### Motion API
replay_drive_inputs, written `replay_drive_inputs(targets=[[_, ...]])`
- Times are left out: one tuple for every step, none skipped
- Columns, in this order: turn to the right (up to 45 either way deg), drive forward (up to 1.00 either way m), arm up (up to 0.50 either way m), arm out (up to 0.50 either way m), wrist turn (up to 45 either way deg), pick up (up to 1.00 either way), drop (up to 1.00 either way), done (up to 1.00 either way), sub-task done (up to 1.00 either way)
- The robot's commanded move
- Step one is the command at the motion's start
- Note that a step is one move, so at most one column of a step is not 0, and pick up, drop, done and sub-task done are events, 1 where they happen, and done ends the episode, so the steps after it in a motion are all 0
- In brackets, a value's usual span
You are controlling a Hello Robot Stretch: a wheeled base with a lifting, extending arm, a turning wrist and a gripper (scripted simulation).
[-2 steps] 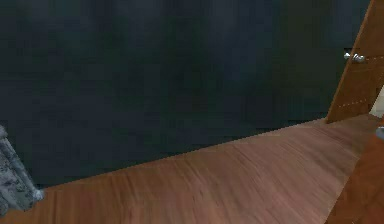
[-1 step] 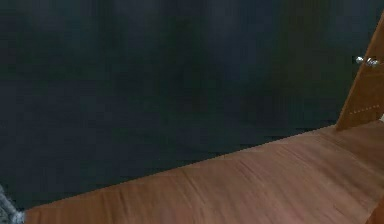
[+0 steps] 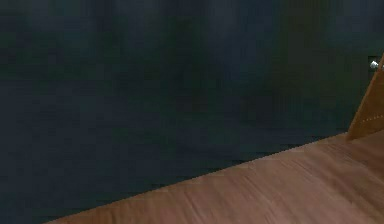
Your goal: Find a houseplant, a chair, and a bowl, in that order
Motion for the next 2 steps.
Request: replay_drive_inputs(targets=[[27.0, 0.00, 0.00, 0.00, 0.0, 0.00, 0.00, 0.00, 0.00], [0.0, 1.00, 0.00, 0.00, 0.0, 0.00, 0.00, 0.00, 0.00]])
